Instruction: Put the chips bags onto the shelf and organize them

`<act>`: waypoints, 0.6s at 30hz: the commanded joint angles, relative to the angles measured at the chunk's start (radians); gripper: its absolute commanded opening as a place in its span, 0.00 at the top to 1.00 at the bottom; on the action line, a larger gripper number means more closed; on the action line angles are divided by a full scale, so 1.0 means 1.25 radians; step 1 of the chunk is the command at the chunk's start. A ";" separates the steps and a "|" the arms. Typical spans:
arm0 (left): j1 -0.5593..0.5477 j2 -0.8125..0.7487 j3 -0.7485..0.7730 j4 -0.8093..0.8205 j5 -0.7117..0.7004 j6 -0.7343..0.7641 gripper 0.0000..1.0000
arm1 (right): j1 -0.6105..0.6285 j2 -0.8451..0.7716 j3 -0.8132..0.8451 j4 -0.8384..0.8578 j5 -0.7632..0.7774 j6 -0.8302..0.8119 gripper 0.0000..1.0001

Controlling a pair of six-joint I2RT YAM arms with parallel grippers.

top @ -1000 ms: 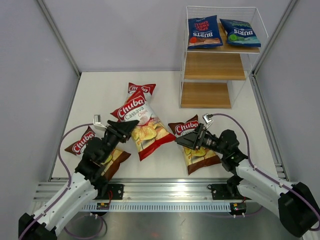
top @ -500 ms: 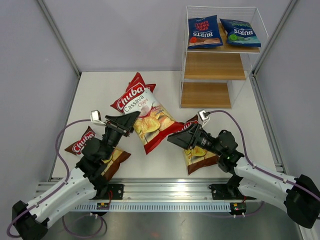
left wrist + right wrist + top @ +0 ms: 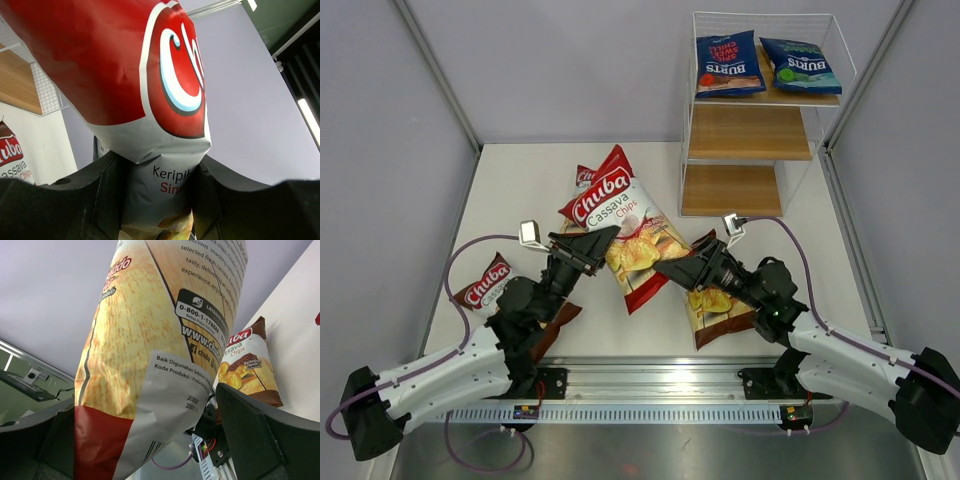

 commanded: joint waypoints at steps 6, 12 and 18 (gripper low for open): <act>-0.091 0.036 -0.003 0.184 -0.060 0.040 0.53 | 0.009 -0.041 0.000 0.051 0.088 -0.016 0.03; -0.143 0.074 -0.032 0.256 -0.097 0.058 0.54 | 0.009 -0.095 -0.033 0.059 0.172 -0.012 0.14; -0.187 0.116 -0.044 0.312 -0.119 0.076 0.55 | 0.009 -0.106 -0.051 0.075 0.214 0.008 0.22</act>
